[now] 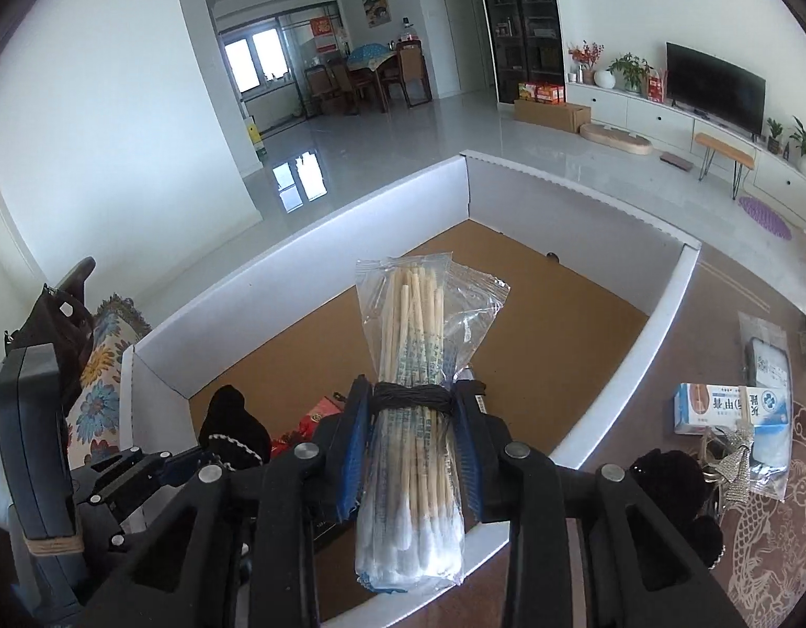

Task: Organize objects
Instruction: 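Carry the black slipper and swab bag over the white bin with both tools, then open both tools over the bin and withdraw them to the table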

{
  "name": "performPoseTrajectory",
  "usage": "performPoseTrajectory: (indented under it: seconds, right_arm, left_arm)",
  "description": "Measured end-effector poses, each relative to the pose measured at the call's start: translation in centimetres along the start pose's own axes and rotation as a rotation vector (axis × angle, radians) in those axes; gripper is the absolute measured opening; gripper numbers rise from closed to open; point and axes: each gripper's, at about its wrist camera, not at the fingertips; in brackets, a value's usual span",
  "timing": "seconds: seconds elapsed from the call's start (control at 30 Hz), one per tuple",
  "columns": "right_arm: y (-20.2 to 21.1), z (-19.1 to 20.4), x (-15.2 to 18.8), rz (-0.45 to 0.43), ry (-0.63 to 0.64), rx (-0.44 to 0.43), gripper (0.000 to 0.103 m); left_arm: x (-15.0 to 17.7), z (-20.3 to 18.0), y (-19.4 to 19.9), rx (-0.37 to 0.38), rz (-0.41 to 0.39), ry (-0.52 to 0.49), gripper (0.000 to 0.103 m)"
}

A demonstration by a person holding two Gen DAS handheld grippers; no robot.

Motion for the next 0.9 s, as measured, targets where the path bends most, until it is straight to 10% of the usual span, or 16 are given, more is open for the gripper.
performPoseTrajectory:
  seconds: [0.1, 0.27, 0.33, 0.57, 0.9]
  right_arm:
    - [0.2, -1.4, 1.2, -0.028, -0.061, 0.000, 0.067]
    - [5.7, -4.7, 3.7, -0.151, -0.062, -0.009, 0.072]
    - [8.7, -6.8, 5.5, -0.227, -0.050, 0.025, 0.091]
    - [16.1, -19.6, 14.3, -0.299, -0.121, 0.348, 0.099]
    - [20.3, -32.2, 21.9, -0.188, -0.398, 0.578, 0.099]
  left_arm:
    - [0.1, 0.1, 0.8, -0.018, -0.042, 0.013, 0.101]
    - [1.0, 0.3, 1.8, -0.044, -0.089, 0.036, 0.102]
    - [1.7, 0.3, 2.6, -0.035, -0.128, 0.056, 0.102]
    - [4.5, -3.3, 7.0, 0.041, -0.319, 0.087, 0.102]
    - [6.8, -18.0, 11.4, 0.270, -0.417, -0.295, 0.102]
Point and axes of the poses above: each gripper's, at about its wrist camera, not at the fingertips, and y roughly against the way its jaws point, z to its left, x to its underside, and after that the axes turned 15 degrees about -y, right-handed
